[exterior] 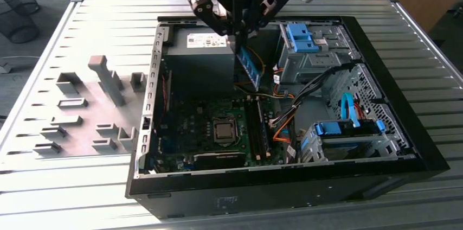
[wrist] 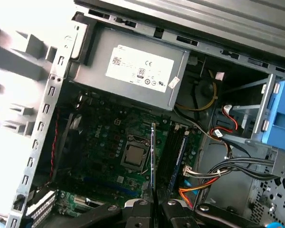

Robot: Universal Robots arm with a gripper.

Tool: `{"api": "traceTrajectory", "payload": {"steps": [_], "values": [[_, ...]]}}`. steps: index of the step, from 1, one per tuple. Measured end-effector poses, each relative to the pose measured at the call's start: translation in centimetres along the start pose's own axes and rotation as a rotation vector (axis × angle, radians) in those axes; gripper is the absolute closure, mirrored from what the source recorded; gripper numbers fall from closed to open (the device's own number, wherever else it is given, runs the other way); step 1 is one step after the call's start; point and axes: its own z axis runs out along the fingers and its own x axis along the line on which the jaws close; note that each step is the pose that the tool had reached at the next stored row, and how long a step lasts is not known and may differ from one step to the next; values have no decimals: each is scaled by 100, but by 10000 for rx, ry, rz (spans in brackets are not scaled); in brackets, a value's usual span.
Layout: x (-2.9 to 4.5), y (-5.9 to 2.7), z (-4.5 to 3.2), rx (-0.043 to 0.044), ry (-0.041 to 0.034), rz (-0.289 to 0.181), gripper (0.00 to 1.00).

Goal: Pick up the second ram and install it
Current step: 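Insert the second ram into the second slot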

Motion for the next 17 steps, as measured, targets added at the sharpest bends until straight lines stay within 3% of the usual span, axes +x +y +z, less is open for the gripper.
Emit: {"api": "traceTrajectory", "payload": {"steps": [11, 17], "values": [[1, -1, 64, 28, -18, 1952, 86], [-100, -28, 132, 27, -4, 2068, 86]]}}
